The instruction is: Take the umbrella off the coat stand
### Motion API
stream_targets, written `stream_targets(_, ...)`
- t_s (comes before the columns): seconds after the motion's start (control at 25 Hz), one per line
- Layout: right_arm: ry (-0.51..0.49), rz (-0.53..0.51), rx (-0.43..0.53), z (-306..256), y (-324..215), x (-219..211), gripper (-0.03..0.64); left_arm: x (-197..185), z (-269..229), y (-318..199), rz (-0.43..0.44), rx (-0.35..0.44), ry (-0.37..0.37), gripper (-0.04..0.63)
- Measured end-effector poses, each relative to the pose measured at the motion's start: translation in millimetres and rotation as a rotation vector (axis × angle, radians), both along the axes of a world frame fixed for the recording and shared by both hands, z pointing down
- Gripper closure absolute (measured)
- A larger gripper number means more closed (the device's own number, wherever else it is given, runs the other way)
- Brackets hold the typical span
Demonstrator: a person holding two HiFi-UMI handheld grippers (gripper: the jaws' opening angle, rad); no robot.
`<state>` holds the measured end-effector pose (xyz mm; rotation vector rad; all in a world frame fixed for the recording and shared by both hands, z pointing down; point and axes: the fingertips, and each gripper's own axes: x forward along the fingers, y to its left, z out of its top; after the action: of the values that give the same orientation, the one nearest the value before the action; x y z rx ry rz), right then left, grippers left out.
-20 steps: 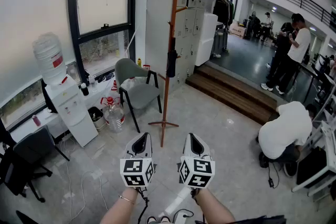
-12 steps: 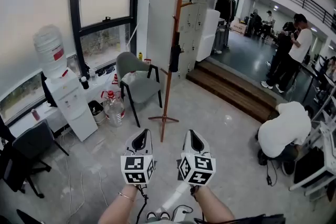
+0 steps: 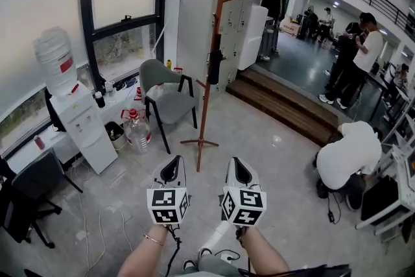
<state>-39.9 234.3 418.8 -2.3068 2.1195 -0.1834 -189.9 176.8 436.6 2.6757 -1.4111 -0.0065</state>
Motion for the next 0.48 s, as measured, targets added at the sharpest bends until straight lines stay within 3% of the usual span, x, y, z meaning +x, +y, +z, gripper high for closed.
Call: stream_targets(0.48, 0.034, 0.001, -0.021, 6, -70, 31, 0.612, 9, 3, -74, -0.043, 0.002, 0.009, 0.592)
